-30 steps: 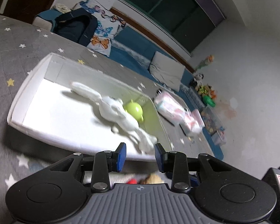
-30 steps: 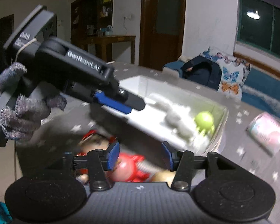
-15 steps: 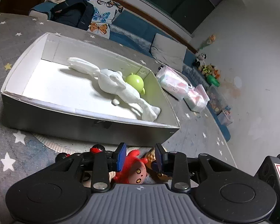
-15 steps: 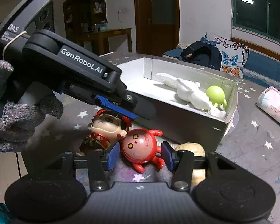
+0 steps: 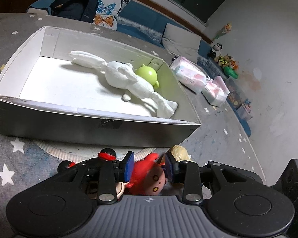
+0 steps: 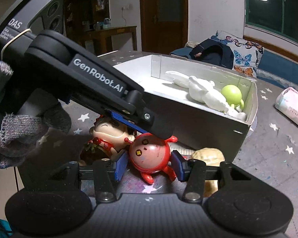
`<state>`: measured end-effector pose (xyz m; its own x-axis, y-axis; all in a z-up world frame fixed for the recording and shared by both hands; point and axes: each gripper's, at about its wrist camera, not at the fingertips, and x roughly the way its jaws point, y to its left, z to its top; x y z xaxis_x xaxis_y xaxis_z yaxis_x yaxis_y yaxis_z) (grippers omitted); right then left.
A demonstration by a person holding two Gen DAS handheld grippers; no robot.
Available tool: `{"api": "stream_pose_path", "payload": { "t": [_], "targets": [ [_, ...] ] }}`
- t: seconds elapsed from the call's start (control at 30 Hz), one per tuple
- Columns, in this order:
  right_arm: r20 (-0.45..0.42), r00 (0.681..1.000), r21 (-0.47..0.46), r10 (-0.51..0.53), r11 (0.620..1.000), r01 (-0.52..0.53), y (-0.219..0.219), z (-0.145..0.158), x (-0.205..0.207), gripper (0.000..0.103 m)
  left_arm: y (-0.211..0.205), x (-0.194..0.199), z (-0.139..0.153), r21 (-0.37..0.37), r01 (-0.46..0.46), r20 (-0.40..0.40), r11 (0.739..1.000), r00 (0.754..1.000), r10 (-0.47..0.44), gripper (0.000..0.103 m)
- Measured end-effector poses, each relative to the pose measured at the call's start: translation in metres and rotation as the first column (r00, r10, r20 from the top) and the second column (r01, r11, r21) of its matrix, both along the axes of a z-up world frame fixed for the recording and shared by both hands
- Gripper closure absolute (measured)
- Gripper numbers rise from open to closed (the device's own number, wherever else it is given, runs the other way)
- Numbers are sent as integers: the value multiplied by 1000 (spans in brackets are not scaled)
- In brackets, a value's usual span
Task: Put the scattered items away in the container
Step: 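Grasp the round red doll with the right gripper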
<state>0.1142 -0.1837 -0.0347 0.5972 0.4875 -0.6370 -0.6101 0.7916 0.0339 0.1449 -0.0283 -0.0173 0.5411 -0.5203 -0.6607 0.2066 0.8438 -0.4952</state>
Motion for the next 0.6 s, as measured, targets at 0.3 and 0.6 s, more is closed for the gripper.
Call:
{"api": "stream_pose_path", "payload": {
  "t": [0.3,0.6],
  "targets": [
    [-3,1000,9,-11,1000,11,-1,-1,-3,56,-1,-1,-1,20,11,5,1000,1000,-11,67],
    [49,999,22,-15,1000,14,-13,24,-14,56,-2,-12,27,-29,30,66,999,997,-28,67]
  ]
}}
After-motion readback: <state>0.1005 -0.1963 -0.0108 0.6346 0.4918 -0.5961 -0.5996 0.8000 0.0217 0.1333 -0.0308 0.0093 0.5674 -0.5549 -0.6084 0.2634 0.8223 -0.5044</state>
